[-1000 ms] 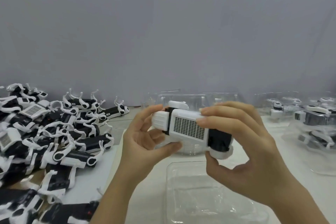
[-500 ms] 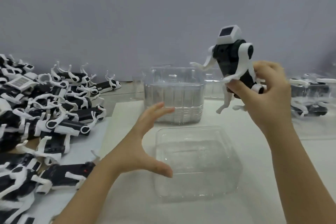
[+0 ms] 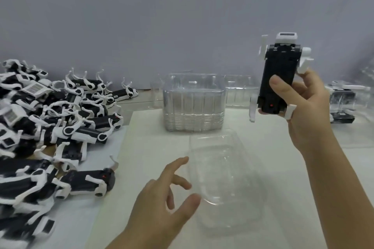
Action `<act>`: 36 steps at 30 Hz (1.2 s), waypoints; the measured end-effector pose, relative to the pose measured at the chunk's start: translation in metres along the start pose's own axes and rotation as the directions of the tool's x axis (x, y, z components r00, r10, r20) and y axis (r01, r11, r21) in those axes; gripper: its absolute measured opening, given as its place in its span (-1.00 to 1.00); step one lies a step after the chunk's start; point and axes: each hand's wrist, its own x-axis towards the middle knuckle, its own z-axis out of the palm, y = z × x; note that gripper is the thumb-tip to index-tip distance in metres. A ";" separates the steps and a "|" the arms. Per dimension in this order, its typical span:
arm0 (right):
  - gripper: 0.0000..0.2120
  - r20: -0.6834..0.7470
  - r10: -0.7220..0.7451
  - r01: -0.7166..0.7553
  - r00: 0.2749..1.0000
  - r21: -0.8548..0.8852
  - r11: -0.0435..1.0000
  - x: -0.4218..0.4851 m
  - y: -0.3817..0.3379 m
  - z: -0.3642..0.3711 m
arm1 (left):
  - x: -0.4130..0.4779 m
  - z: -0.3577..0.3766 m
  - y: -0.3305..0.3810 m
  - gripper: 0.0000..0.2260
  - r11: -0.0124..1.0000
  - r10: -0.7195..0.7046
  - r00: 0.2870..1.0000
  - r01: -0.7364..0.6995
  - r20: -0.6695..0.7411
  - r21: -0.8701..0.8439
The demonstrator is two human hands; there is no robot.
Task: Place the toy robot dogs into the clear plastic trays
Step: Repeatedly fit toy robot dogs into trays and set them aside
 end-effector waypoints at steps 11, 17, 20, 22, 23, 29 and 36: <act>-0.57 0.138 0.208 -0.192 0.968 -0.120 0.974 -0.017 0.016 -0.014 | 0.095 0.014 -0.017 -0.49 0.969 0.230 0.902 -0.249 0.366 0.004; -0.45 0.157 0.231 -0.199 0.960 -0.196 0.960 -0.020 0.023 -0.020 | 0.079 0.023 -0.020 -0.50 0.969 0.233 0.966 -0.241 0.115 0.059; -0.54 0.166 0.214 -0.165 0.963 -0.267 0.949 -0.021 0.027 -0.023 | 0.063 0.016 -0.023 -0.50 0.987 0.159 0.985 -0.155 -0.064 0.052; -0.55 0.204 0.200 -0.126 0.958 -0.325 0.937 -0.022 0.029 -0.022 | 0.057 0.008 -0.030 -0.34 0.996 0.075 0.988 -0.081 -0.133 -0.042; -0.55 0.233 0.198 -0.111 0.952 -0.340 0.934 -0.022 0.029 -0.021 | 0.055 0.003 -0.033 -0.21 0.994 0.029 0.989 -0.044 -0.144 -0.099; -0.55 0.420 0.121 0.072 0.899 -0.416 0.906 -0.002 0.027 0.006 | 0.060 0.004 -0.044 0.20 0.920 -0.245 0.969 0.234 0.004 -0.313; -0.73 0.705 0.268 0.444 0.657 -0.649 0.618 0.027 0.027 0.052 | 0.059 0.007 -0.062 0.21 0.908 -0.178 0.962 0.241 0.206 -0.342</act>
